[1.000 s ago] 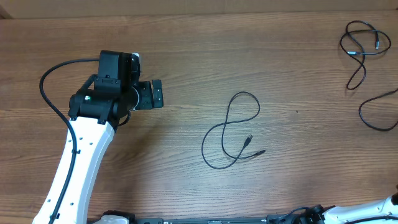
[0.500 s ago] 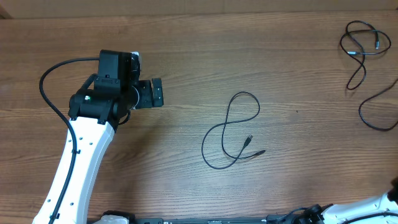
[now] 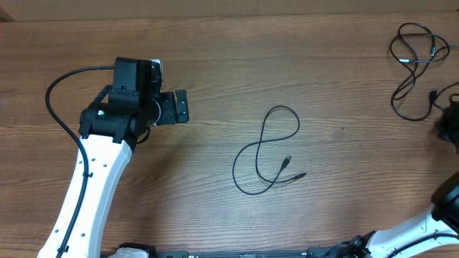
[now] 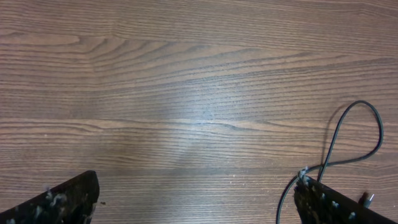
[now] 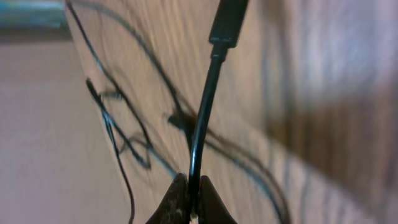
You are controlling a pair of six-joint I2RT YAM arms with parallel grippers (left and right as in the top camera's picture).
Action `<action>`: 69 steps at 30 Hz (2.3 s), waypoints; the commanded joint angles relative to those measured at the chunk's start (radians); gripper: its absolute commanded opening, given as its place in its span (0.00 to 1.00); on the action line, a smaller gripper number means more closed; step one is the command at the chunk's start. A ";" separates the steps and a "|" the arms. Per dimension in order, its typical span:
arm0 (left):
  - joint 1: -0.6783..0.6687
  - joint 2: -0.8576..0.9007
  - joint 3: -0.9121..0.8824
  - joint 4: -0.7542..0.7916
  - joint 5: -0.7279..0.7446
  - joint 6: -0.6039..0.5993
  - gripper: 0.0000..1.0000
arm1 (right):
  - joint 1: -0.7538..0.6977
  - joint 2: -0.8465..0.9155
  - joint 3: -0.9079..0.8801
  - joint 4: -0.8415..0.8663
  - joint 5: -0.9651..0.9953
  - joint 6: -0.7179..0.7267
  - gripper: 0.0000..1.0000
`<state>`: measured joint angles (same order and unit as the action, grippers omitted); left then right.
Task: Untangle cables
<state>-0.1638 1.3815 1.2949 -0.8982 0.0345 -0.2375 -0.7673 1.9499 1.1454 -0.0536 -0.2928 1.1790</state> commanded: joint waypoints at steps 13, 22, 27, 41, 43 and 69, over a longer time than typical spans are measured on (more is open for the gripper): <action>-0.007 0.075 -0.004 -0.009 0.007 -0.010 1.00 | 0.277 -0.001 0.017 -0.079 0.231 0.025 0.04; -0.007 0.148 -0.004 -0.016 0.028 -0.010 1.00 | 0.304 -0.001 0.017 -0.143 0.401 -0.128 0.73; -0.007 0.133 -0.001 0.019 0.036 -0.010 1.00 | 0.256 -0.001 0.018 -0.096 0.367 -0.183 0.78; -0.007 0.133 -0.001 0.046 0.071 -0.024 1.00 | 0.270 0.007 0.168 0.037 0.265 -0.320 0.73; -0.007 0.133 -0.001 0.047 0.072 -0.026 1.00 | 0.286 0.026 0.168 0.039 0.274 -0.375 0.51; -0.007 0.133 -0.001 0.032 0.075 -0.026 1.00 | 0.264 0.156 0.167 -0.159 0.537 -0.612 0.04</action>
<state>-0.1638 1.5318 1.2945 -0.8654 0.0948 -0.2562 -0.4618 2.1059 1.3033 -0.2077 0.1925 0.6086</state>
